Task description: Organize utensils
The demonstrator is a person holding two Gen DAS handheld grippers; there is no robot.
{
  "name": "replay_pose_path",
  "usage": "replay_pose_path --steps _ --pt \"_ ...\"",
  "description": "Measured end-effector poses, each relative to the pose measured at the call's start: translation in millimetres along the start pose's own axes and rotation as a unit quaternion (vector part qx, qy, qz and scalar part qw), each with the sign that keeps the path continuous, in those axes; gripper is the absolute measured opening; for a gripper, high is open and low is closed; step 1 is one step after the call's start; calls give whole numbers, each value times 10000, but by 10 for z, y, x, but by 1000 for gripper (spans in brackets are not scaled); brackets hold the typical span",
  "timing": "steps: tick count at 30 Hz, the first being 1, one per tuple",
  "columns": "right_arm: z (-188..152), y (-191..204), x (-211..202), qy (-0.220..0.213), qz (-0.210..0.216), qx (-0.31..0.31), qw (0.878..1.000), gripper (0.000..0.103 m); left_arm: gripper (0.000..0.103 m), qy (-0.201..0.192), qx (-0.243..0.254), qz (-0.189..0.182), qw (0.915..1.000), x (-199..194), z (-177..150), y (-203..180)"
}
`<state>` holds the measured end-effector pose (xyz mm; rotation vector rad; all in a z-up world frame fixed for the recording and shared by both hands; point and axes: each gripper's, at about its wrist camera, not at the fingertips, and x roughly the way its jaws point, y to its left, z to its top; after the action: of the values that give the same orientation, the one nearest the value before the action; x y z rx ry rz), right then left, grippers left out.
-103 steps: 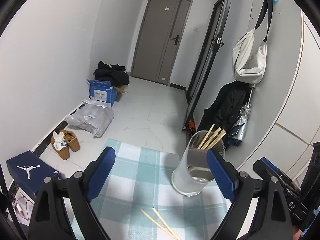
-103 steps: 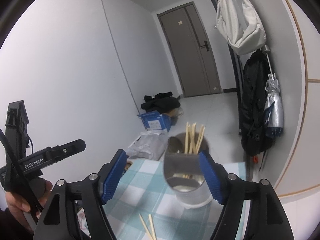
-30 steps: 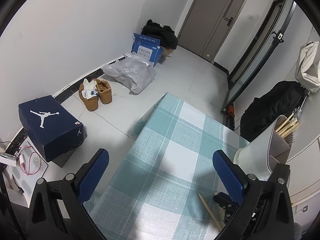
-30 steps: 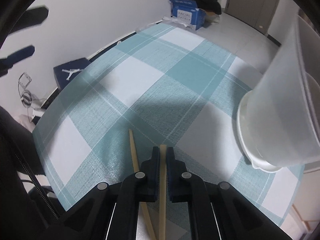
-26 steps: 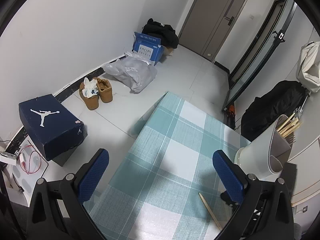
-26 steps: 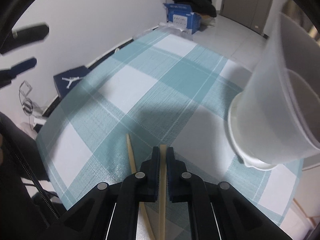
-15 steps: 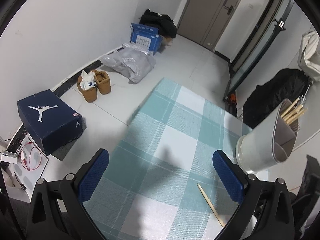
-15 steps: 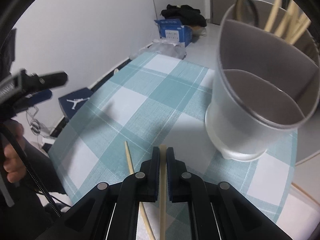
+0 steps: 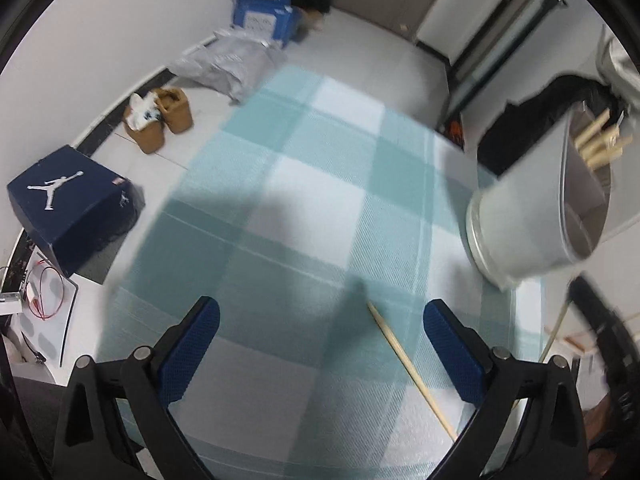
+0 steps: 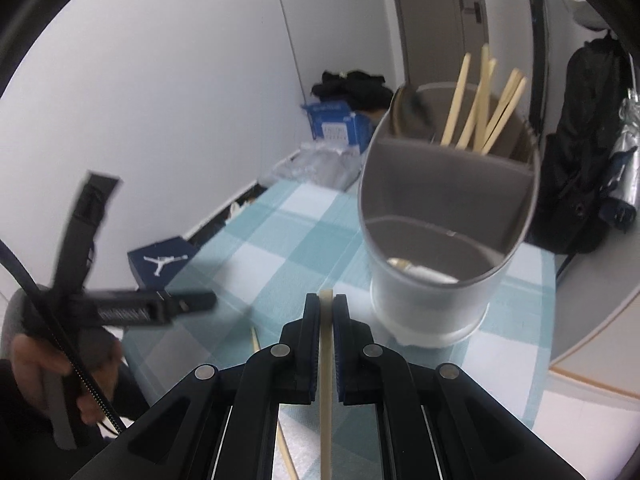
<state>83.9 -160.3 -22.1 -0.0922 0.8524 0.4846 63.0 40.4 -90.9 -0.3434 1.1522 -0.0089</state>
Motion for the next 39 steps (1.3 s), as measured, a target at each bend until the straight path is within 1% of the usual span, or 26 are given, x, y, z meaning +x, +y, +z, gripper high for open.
replay_pose_path --steps 3,6,8,10,12,15,17,20,21,22,23,24,25,28,31,33,35,37,39 --pt "26 -69 -104 -241 23 95 9997 6 97 188 131 50 9997 65 -60 -131" --pt "40 -161 -198 -422 20 269 9987 6 91 272 247 152 9992 104 -92 -245" --pt "52 -231 -272 -558 76 448 9974 6 77 421 350 173 9983 167 -107 -323" --pt "59 -283 -346 -688 95 561 9960 6 69 623 437 237 9968 234 -122 -373" --pt "64 -332 -416 -812 113 650 9945 6 67 581 575 454 9956 231 -130 -433" --pt "56 -413 -474 -884 191 801 9927 6 58 649 596 557 9946 243 -130 -486" --pt "61 -463 -450 -897 249 912 9915 6 46 652 618 696 9935 252 -129 -538" --pt "40 -567 -487 -977 312 1138 9882 6 33 598 629 980 9914 277 -142 -630" --pt "29 -583 -512 -996 317 1182 9875 6 31 580 621 1066 9907 284 -151 -663" --pt "26 -613 -532 -1023 318 1231 9866 6 26 548 602 1147 9901 285 -162 -692" --pt "29 -639 -547 -1051 320 1263 9859 6 18 522 572 1177 9900 291 -172 -716" --pt "24 -650 -570 -1075 316 1284 9854 6 15 505 521 1177 9904 291 -180 -736" --pt "27 -675 -581 -1101 326 1318 9846 6 7 481 428 1160 9912 287 -189 -747" --pt "34 -721 -605 -1154 350 1390 9829 6 2 334 202 1069 9935 276 -222 -739" --pt "33 -755 -628 -1172 401 1434 9819 6 2 242 142 1066 9939 262 -214 -709" --pt "33 -754 -638 -1184 407 1408 9821 6 1 246 106 941 9952 272 -174 -688" --pt "30 -753 -646 -1192 420 1388 9822 6 1 164 106 902 9957 244 -143 -679" --pt "23 -760 -634 -1184 418 1376 9825 6 1 -27 107 718 9974 151 -122 -666" --pt "22 -760 -634 -1185 427 1384 9823 6 1 -273 196 614 9975 24 -119 -674"
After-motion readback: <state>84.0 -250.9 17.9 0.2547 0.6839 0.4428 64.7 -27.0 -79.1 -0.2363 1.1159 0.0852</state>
